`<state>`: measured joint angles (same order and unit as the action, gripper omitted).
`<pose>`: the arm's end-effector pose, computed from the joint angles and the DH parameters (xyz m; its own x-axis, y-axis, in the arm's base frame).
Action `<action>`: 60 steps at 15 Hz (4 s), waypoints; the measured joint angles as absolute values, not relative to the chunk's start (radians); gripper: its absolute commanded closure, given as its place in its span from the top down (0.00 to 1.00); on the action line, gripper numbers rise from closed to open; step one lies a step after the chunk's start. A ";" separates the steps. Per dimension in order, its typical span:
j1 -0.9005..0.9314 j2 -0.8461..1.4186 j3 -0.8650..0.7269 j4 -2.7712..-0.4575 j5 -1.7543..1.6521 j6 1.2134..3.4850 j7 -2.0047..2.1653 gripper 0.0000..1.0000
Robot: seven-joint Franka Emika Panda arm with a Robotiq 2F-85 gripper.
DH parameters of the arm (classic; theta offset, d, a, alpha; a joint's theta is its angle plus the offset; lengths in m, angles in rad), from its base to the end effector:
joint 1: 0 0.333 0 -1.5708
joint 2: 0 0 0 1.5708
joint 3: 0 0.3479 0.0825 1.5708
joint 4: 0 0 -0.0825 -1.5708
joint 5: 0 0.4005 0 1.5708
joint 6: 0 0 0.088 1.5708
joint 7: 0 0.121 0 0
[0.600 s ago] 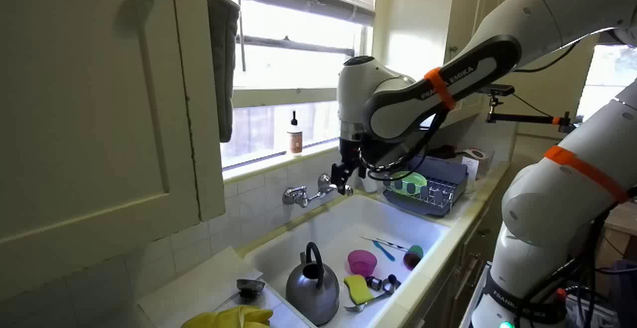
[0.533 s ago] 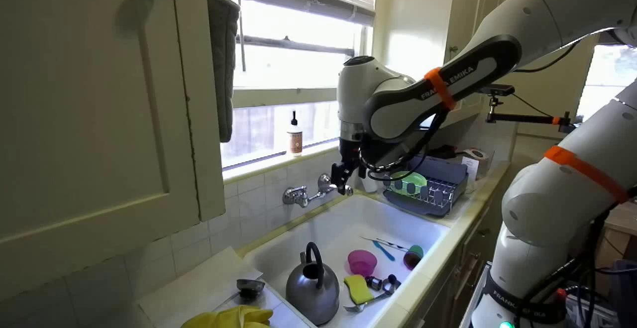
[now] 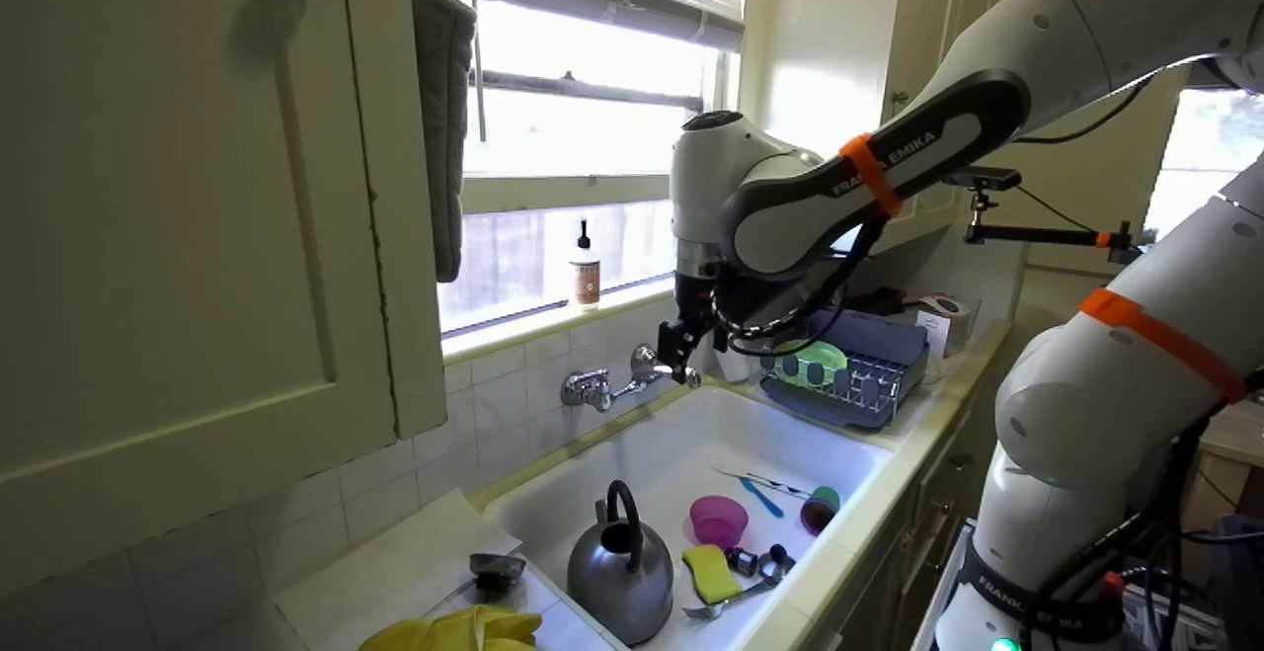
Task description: Put the yellow plate on the windowsill.
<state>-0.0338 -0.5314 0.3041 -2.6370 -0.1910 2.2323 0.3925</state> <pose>0.3747 0.0944 0.4256 0.9816 -0.0180 0.1900 -0.0671 -0.9646 0.2552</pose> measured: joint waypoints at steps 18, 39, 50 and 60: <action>-0.212 0.155 -0.103 -2.025 -0.103 2.324 0.713 1.00; -0.382 0.274 -0.427 -2.071 0.026 2.643 0.657 1.00; -0.405 0.304 -0.439 -2.071 0.069 2.643 0.653 1.00; -0.477 0.444 -0.422 -1.966 0.207 2.647 0.548 1.00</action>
